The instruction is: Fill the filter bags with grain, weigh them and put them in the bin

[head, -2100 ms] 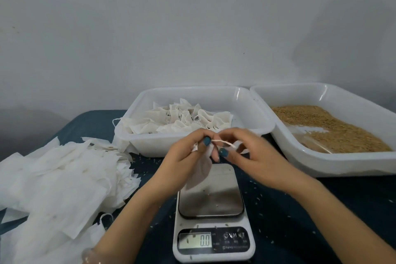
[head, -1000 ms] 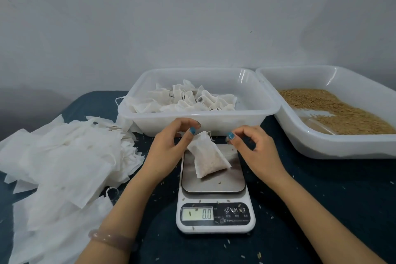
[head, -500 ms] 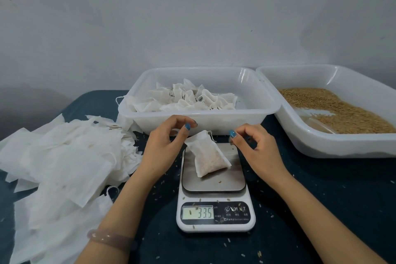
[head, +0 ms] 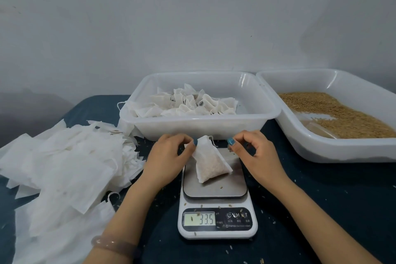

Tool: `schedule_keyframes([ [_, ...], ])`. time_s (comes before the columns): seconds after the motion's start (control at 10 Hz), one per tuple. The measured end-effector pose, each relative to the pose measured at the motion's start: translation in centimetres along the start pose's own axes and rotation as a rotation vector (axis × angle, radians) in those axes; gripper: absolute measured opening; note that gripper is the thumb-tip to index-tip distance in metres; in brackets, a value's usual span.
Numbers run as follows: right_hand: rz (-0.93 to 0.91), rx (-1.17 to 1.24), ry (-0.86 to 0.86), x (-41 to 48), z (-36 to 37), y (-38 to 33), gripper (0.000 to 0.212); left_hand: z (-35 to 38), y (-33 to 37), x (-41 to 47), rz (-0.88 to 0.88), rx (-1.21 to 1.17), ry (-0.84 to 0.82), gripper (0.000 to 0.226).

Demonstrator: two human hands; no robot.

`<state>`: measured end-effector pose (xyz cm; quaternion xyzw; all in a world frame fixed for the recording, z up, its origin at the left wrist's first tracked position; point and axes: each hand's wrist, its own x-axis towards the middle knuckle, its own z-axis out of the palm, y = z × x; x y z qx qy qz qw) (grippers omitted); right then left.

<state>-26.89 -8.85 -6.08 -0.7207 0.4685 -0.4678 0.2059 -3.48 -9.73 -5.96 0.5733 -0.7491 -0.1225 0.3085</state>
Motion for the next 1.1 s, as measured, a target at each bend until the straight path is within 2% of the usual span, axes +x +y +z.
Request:
schedule_keyframes([
  [0.1, -0.009, -0.013, -0.009, 0.0, 0.1, 0.2, 0.012, 0.4, 0.8, -0.1, 0.022, -0.117, -0.027, 0.018],
  [0.2, -0.021, -0.024, -0.012, -0.1, 0.2, 0.2, 0.011, 0.1, 1.9, -0.3, 0.026, -0.342, -0.023, 0.011],
  [0.4, -0.039, -0.038, -0.007, 0.0, -0.1, 0.2, 0.019, -2.1, 3.8, 0.6, 0.12, -0.505, 0.041, 0.012],
  [0.5, -0.064, -0.058, -0.012, 0.0, -0.1, 0.0, 0.014, -4.7, 4.2, 3.1, 0.174, -0.436, 0.165, 0.015],
  [0.6, -0.085, -0.083, -0.009, -0.1, -0.2, -0.1, 0.011, -8.1, 4.2, 6.8, 0.145, -0.314, 0.339, 0.013],
  [0.7, -0.086, -0.107, -0.013, -0.1, -0.4, -0.1, 0.009, -10.4, 3.0, 9.9, 0.087, -0.28, 0.403, 0.013],
  [0.8, -0.082, -0.097, -0.02, 0.0, -0.5, 0.1, 0.009, -10.6, 0.9, 11.5, 0.059, -0.174, 0.397, 0.01],
  [0.9, -0.103, -0.071, -0.006, 0.2, -1.5, -0.8, 0.014, -9.1, -1.7, 11.3, 0.008, -0.003, 0.273, 0.007],
  [1.0, -0.084, 0.007, 0.084, 0.3, -3.2, -2.7, 0.019, -7.4, -3.8, 9.7, -0.068, 0.157, 0.115, 0.006],
  [1.1, -0.146, 0.168, 0.296, 0.0, -7.2, -5.9, 0.021, -7.2, -4.3, 7.9, -0.109, 0.163, 0.143, 0.011],
])
